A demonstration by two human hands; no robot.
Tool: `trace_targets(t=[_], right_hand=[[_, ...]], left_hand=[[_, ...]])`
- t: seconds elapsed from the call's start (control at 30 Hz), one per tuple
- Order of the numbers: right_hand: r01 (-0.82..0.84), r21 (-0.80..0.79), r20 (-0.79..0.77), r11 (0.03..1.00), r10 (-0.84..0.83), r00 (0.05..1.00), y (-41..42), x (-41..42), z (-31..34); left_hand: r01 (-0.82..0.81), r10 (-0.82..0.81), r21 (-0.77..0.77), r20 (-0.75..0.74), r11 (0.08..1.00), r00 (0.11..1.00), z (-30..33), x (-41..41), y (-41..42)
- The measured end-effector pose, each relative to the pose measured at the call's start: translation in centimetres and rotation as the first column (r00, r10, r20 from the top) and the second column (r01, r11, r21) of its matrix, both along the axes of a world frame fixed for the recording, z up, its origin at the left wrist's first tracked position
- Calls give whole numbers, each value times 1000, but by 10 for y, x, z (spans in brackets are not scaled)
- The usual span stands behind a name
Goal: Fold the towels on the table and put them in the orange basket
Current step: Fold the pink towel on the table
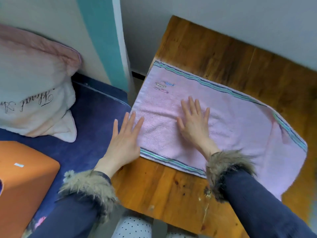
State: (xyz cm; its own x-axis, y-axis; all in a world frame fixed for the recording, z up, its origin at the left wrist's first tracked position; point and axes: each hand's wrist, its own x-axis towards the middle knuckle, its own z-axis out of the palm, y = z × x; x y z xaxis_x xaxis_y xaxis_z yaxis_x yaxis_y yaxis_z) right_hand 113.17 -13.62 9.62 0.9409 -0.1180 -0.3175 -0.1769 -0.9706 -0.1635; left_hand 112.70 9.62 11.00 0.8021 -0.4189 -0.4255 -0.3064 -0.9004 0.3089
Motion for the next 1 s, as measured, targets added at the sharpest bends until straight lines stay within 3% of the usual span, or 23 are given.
trace_targets(t=[0.27, 0.47, 0.53, 0.6, 0.67, 0.7, 0.83, 1.0], right_hand=[[336, 36, 84, 941, -338, 937, -96, -108, 22], [544, 44, 95, 838, -545, 833, -179, -196, 33], [664, 134, 138, 735, -678, 722, -198, -218, 33], [795, 287, 124, 534, -844, 522, -214, -232, 30], [870, 348, -3, 348, -928, 373, -227, -238, 24], [892, 339, -74, 299, -937, 342, -233, -240, 20], [893, 286, -138, 347, -907, 397, -254, -242, 9], [881, 356, -62, 311, -933, 354, -291, -240, 15]], left_hand=[[283, -285, -76, -19, 956, 958, 9, -41, -131], [477, -478, -37, -44, 878, 877, 8, -95, -213], [510, -511, -35, -49, 859, 858, 6, -108, -236], [539, -540, -27, -34, 842, 841, 1, -117, -257], [573, -573, 25, -15, 819, 820, -3, -124, -278], [589, -589, 53, -5, 807, 808, -5, -126, -288], [616, -617, 82, -6, 784, 787, -12, -128, -315], [596, -597, 129, -33, 793, 801, -11, -132, -320]])
